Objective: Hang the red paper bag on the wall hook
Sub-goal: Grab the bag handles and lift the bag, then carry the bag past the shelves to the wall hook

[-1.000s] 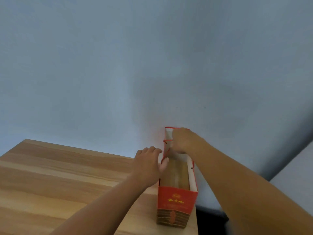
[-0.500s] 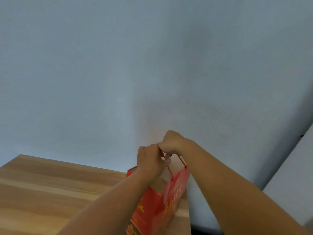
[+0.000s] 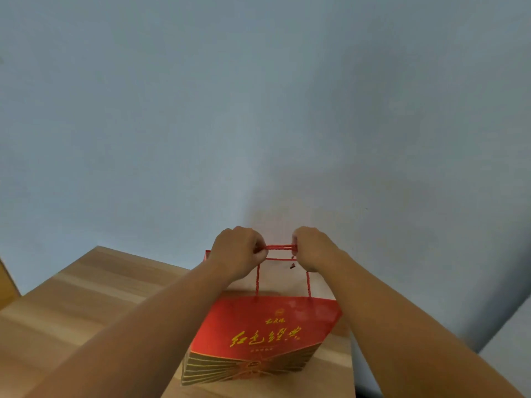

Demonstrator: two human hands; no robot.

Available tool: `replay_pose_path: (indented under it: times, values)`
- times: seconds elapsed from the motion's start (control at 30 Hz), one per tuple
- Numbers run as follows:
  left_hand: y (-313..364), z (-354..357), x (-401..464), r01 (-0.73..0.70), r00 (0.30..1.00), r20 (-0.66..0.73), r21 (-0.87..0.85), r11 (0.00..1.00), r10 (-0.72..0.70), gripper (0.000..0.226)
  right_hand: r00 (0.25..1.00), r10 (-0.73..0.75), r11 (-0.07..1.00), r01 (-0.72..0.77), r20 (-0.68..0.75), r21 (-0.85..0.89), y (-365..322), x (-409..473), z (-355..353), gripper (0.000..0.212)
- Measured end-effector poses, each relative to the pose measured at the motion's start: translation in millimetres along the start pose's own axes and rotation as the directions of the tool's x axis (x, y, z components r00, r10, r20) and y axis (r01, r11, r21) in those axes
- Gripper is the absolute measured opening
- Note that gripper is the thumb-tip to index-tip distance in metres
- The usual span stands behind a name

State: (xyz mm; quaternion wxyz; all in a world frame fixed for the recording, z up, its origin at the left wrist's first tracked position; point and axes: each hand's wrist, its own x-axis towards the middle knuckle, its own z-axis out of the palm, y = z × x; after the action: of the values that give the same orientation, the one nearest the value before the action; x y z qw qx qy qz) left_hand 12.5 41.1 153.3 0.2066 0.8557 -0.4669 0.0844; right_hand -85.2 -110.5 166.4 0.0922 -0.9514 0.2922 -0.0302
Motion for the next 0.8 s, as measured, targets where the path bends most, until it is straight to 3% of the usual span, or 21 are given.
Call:
replay_pose_path:
  times: [0.4,0.6,0.8]
  values:
    - [-48.9,-39.7,-64.2,0.204,0.945,-0.256,-0.024,0.979,-0.203,0.017,0.904,-0.387,0.913,0.403,-0.181,0.064,-88.5,-2.4,22.0,0.007]
    - [-56.4,-58.9,-124.5,0.392,0.866,-0.322,-0.036,0.919,-0.382,0.017,0.767,-0.614,0.737,0.641,-0.185,0.213,-135.1,-20.9,43.4,0.007]
    - [-76.6,-81.3,-209.8,0.63,0.697,-0.395,-0.061,0.774,-0.599,0.013,0.654,-0.743,0.553,0.719,-0.143,0.421,-196.7,-56.0,68.7,0.007]
